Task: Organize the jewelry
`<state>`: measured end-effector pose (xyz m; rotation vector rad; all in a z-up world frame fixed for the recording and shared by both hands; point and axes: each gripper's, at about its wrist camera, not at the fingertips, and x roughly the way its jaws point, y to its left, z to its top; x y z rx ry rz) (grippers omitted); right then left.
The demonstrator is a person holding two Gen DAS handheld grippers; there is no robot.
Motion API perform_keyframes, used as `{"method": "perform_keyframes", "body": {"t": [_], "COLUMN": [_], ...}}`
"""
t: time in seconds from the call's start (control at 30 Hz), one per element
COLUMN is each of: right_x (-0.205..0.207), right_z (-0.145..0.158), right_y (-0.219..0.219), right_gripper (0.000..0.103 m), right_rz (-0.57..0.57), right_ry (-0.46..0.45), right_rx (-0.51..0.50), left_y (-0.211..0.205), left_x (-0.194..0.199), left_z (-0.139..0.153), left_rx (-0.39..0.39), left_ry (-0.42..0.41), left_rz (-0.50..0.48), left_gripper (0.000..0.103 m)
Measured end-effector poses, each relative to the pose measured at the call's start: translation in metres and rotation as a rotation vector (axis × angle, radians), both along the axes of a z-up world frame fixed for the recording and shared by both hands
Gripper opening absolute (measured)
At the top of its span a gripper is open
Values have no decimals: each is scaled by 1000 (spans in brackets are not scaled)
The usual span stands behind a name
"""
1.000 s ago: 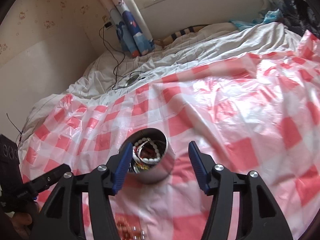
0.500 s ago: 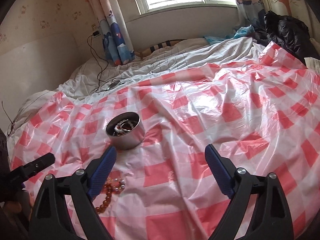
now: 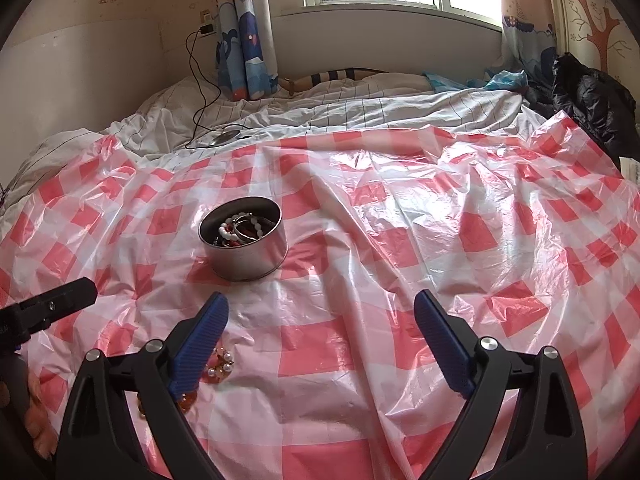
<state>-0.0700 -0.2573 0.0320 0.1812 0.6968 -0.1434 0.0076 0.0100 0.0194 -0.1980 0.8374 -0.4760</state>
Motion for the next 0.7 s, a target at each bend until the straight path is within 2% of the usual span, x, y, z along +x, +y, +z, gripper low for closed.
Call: {"method": "perform_keyframes", "body": {"t": [0.7], "right_x": [0], "right_z": [-2], "right_y": [-5], "right_gripper": [90], "right_rz": [-14], "right_ry": [12], "right_rx": [10], "left_y": [-1], "left_x": [1], "left_z": [-1], "left_rx": [-6], "left_ry": [5], "left_rz": [2], "left_gripper": [90]}}
